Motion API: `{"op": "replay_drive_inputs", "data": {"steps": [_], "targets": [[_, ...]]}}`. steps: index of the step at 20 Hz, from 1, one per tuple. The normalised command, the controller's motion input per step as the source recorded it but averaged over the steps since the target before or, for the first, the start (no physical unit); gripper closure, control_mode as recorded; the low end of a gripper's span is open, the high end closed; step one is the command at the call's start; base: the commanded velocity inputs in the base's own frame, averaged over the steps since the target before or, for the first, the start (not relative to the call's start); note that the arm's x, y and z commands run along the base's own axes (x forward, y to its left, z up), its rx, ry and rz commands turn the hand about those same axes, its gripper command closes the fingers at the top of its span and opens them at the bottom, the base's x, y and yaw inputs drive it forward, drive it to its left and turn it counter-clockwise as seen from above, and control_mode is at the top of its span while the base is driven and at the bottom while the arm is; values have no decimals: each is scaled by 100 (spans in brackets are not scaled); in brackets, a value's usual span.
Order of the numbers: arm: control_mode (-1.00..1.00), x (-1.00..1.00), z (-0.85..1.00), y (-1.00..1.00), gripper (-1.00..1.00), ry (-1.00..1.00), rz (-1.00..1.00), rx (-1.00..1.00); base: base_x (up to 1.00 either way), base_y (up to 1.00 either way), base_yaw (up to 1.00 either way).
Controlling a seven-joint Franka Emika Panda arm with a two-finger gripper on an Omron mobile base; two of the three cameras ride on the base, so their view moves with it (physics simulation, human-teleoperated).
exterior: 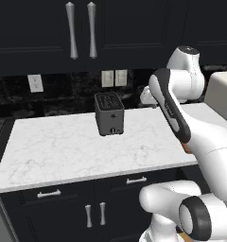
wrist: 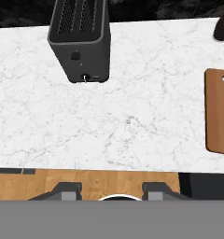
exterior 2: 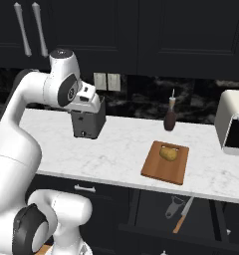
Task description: Place the appropriate cutting tool for cutting the potato skin on the cutting board.
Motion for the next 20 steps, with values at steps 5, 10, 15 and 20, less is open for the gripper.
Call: {"op": "replay_drive_inputs", "data": {"steps": [5,10,15,20], "targets": [[-100,-30,-8,-7,-100,0,-1,0,0,0,0],[-100,-72,-31,-38,-100,0,-13,0,0,0,0],[-100,-44,-49,-49,-100,6,-18,0,0,0,0],[-100,-5,-41,-53,-100,11,-13,0,0,0,0]]}}
